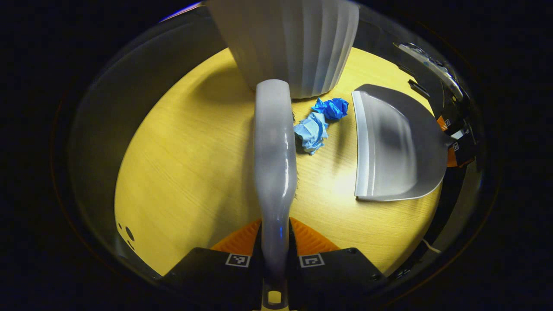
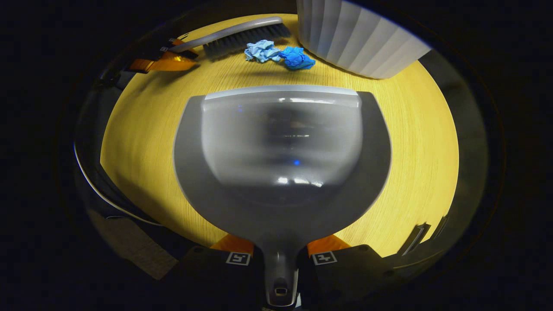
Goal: Pick up the small broom and dustpan from the desktop, sweep the trash into the dustpan with the broom, and then empty the trash into the garbage bin.
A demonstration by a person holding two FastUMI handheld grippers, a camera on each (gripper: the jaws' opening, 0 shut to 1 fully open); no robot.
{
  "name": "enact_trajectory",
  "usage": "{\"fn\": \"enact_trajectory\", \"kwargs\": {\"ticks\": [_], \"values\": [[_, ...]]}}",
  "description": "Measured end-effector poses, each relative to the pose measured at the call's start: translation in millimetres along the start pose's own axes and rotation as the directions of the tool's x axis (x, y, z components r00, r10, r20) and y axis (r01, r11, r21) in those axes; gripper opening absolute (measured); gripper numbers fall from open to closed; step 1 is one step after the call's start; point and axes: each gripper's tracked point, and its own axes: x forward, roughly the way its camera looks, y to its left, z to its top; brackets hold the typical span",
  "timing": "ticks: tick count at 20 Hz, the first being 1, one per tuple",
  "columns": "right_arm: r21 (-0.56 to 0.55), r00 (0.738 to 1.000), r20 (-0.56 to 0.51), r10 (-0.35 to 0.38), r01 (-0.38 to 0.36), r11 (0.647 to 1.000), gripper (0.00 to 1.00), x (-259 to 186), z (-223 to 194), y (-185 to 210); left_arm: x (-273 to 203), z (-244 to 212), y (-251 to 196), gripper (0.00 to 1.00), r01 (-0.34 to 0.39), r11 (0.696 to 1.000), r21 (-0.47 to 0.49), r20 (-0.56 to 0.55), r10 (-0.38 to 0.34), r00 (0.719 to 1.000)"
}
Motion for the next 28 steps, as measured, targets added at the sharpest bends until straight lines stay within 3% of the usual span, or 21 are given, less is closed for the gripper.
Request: {"fn": "enact_trajectory", "kwargs": {"ticks": [8,10,13,15,17,18,19,20,24,28], "values": [[0.001,1.000,0.004,0.003,-0.003,1.000,0.37,-1,1,0,4,21,-18,0.27,0.065,0.968,0.242,-0.033,-0.059,0.998],[0.001,1.000,0.007,0.003,-0.003,1.000,0.36,0,2,0,3,24,-34,0.24,0.110,0.955,0.276,-0.031,-0.105,0.994],[0.003,1.000,0.008,0.003,-0.003,1.000,0.36,0,2,0,-4,22,-69,0.27,0.213,0.930,0.299,-0.048,-0.208,0.977],[0.002,1.000,0.008,0.003,-0.003,1.000,0.37,0,2,0,-10,18,-87,0.29,0.275,0.917,0.288,-0.063,-0.269,0.961],[0.001,1.000,0.009,0.004,-0.004,1.000,0.37,0,2,0,-13,15,-94,0.27,0.287,0.918,0.275,-0.067,-0.280,0.958],[0.001,1.000,0.009,0.005,-0.005,1.000,0.36,0,2,0,-15,14,-95,0.30,0.284,0.923,0.260,-0.064,-0.277,0.959],[0.001,1.000,0.011,0.005,-0.005,1.000,0.37,0,2,0,-17,13,-93,0.24,0.275,0.929,0.247,-0.056,-0.270,0.961],[0.002,1.000,0.012,0.004,-0.004,1.000,0.37,-1,2,0,-18,11,-91,0.27,0.260,0.937,0.234,-0.050,-0.256,0.965],[0.004,1.000,0.018,0.005,-0.005,1.000,0.36,0,2,0,-35,-4,-77,0.24,0.196,0.966,0.168,-0.024,-0.195,0.980],[0.012,1.000,0.017,0.002,-0.002,1.000,0.36,0,2,0,-41,-36,-49,0.27,0.112,0.994,0.003,-0.027,-0.112,0.993]]}}
